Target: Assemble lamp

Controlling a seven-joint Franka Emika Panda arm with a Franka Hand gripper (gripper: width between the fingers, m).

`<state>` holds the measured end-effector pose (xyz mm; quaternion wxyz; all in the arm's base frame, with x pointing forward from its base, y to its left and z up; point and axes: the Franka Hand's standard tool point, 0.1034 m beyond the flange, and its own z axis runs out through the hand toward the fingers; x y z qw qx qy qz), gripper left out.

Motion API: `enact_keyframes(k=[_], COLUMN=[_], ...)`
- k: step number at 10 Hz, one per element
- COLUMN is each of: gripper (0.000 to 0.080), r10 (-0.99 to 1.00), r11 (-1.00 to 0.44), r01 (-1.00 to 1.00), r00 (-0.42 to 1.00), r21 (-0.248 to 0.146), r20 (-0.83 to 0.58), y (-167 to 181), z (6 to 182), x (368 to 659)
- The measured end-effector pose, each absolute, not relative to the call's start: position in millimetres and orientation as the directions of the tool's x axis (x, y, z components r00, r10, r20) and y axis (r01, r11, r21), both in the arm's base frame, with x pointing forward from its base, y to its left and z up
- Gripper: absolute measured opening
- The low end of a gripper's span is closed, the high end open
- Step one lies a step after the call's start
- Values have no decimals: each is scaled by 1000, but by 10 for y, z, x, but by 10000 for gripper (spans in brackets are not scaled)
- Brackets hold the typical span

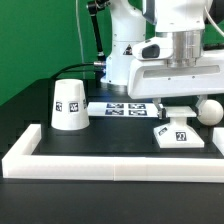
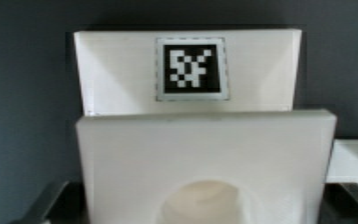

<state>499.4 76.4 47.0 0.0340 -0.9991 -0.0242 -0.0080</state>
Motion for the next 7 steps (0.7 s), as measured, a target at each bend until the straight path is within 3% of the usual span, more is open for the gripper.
enact_keyframes(k=[5, 7], gripper=[537, 537], r10=[52, 92], r11=[-996, -993], r01=[53, 94], r00=[999, 995], r21=[-68, -70], r20=[18, 35], y=[765, 737], z=[468, 474], x=[4999, 5184])
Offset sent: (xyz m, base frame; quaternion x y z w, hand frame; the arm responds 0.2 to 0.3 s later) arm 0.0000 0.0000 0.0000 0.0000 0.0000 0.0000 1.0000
